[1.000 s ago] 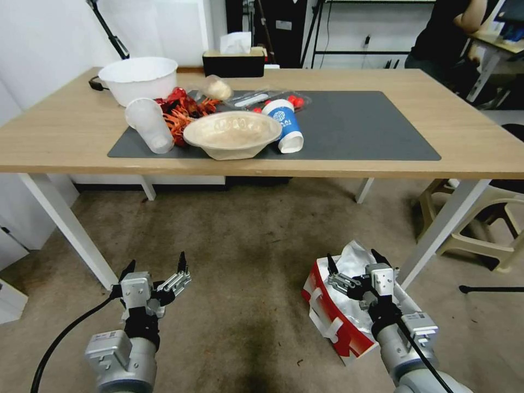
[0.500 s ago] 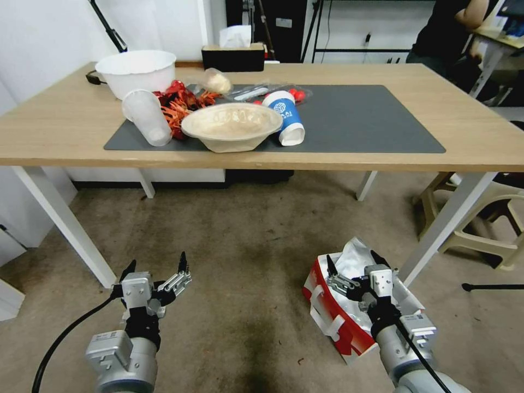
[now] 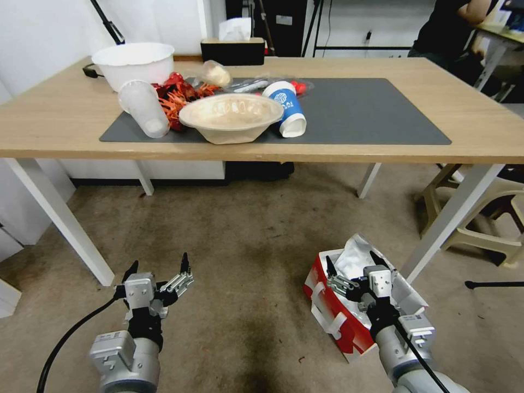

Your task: Pick up the food delivery bag from the floor and place it on the table.

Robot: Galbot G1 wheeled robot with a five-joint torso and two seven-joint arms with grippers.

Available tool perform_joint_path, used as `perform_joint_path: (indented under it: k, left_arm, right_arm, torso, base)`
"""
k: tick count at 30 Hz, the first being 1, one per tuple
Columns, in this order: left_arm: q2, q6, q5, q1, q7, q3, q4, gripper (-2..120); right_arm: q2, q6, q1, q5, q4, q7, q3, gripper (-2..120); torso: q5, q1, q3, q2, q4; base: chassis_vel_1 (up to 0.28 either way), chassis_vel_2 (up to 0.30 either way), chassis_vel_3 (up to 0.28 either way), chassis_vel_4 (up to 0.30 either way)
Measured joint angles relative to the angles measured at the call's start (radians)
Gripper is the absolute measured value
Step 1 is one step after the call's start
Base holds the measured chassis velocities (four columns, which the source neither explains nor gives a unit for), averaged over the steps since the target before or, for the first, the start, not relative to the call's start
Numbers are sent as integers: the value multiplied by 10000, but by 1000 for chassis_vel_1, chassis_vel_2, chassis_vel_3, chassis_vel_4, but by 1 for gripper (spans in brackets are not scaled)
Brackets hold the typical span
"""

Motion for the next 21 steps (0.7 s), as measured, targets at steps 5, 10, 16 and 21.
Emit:
perform_joint_path:
  k: [5,10,16,21]
  left_arm:
    - [-20,-12,4,0,-2,14,14,100]
    - [-26,-12,5,2,-2,23,15,100]
    - [-23,-12,5,-1,3,22,18,100]
    - [-44,-12,8,-8,5,23,39,100]
  right_arm:
    - [5,18,-1,-7,-19,0,-10,100]
    - [2,19,26,-7,-55,0,-6,100]
    - [2,23,32,-6,-66,-1,-3,100]
    - [-7,85,31,14,-92,-13,12,100]
  torso:
    - [0,-59,-110,-168,0]
    - [0,-118,-329,-447,0]
    - [0,-170,-474,-647,0]
    - [0,-226,-642,-869,0]
  base:
    - [0,0,0,0]
    - [0,0,0,0]
    - [0,0,0,0]
    - [0,0,0,0]
